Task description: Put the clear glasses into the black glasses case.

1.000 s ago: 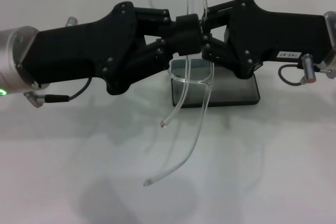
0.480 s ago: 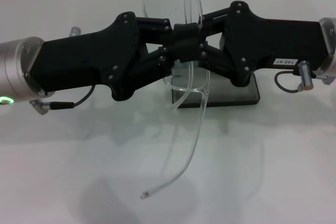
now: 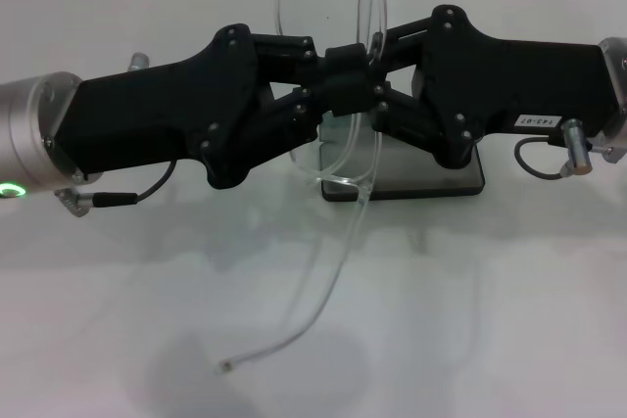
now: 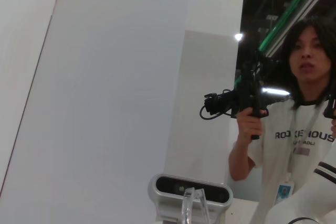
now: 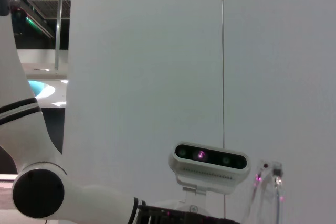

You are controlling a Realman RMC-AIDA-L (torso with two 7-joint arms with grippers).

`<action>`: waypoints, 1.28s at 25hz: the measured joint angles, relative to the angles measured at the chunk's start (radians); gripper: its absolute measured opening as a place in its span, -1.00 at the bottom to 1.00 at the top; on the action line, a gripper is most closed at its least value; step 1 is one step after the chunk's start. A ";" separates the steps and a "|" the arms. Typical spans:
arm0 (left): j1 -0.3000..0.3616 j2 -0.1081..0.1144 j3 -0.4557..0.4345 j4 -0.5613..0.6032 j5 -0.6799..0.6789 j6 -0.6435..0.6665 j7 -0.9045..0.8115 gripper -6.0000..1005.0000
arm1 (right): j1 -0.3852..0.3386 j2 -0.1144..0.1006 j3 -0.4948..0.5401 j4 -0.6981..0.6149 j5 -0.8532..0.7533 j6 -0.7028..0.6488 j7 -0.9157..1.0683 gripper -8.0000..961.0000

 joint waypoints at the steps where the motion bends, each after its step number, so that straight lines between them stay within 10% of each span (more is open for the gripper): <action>1: 0.000 0.000 0.000 0.000 0.000 0.000 0.001 -0.65 | -0.001 0.000 0.000 0.000 0.002 -0.001 -0.001 -0.74; 23: 0.029 0.042 0.000 0.005 -0.082 0.092 -0.005 -0.65 | -0.149 -0.007 0.232 0.015 0.131 -0.200 -0.059 -0.75; 32: 0.005 0.009 0.040 0.002 0.121 0.083 0.056 -0.80 | -0.125 -0.008 0.243 0.141 0.360 -0.257 -0.174 -0.75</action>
